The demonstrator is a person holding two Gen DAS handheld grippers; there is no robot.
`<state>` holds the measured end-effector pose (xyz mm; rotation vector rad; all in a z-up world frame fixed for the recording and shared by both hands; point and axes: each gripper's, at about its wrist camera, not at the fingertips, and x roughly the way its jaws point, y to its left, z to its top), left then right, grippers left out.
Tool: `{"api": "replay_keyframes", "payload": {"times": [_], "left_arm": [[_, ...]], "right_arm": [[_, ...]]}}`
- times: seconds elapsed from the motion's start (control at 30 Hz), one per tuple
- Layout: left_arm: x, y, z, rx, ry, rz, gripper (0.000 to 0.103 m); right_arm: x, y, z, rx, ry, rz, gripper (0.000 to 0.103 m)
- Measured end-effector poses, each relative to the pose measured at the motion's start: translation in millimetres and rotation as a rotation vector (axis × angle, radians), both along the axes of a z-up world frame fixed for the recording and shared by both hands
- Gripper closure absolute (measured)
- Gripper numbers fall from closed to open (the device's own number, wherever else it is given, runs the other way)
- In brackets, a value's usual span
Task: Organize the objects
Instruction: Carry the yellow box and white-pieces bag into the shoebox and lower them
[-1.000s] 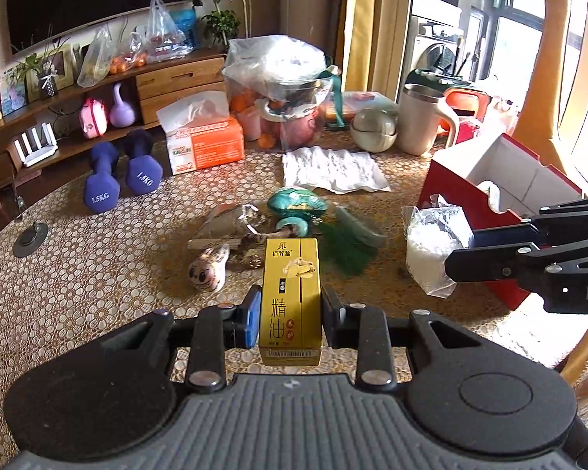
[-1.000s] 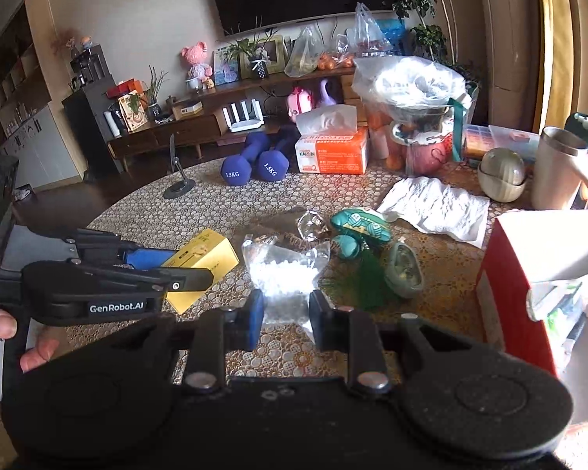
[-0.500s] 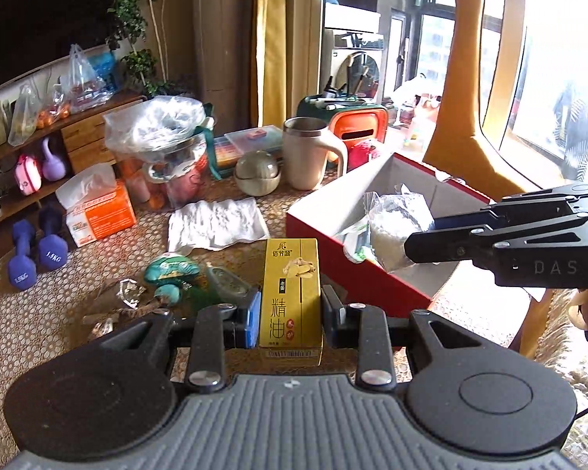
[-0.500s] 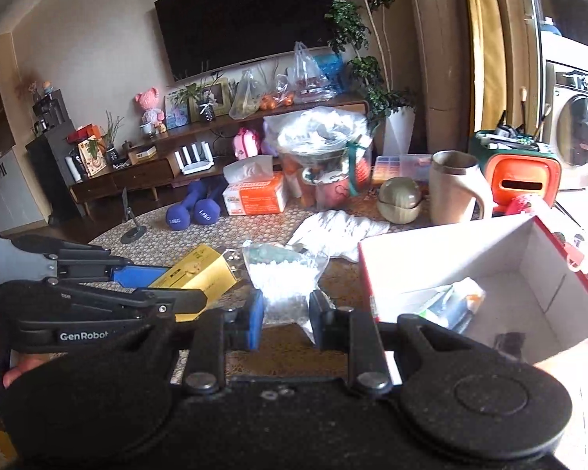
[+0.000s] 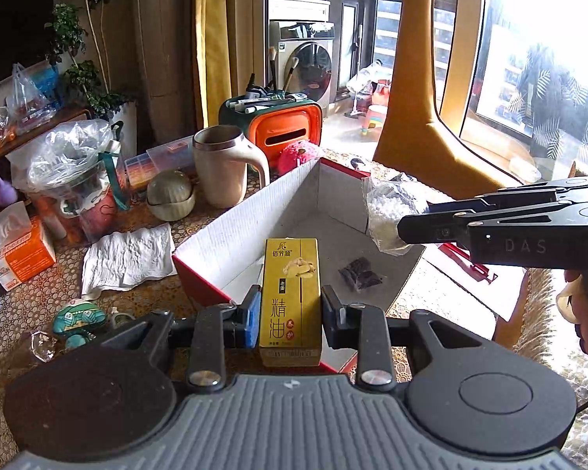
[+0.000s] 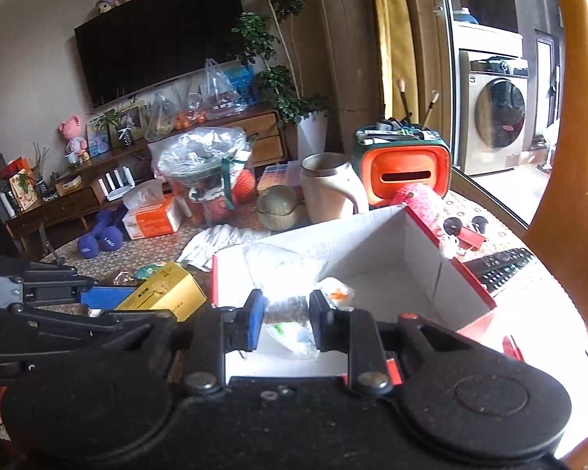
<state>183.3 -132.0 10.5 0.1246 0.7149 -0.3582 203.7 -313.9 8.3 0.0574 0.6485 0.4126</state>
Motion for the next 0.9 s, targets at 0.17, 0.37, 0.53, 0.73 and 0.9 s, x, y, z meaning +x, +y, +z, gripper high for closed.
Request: {"api": "replay_keyframes", "payload": {"times": [0.17,0.37,0.53,0.73,0.9], "left_arm": [[26,-27,-12,0.029,0.017,-0.022,0.072],[60,-51,-34,0.050,0.084,-0.026,0.072],[85,-65,-54,0.071,0.148,-0.031,0.072],[110,-77,-81,0.086,0.224,-0.027,0.072],[126,-82,-100,0.099,0.281,-0.028,0.072]], "right_arm": [[23,-22,-12,-0.014,0.028,-0.060,0.080],[57,-37,-34,-0.030,0.082,-0.114,0.080],[82,-37,-54,-0.061,0.132,-0.129,0.080],[105,-38,-79,-0.081,0.201,-0.135,0.080],[119,-33,-96,-0.109,0.255,-0.131,0.080]]}}
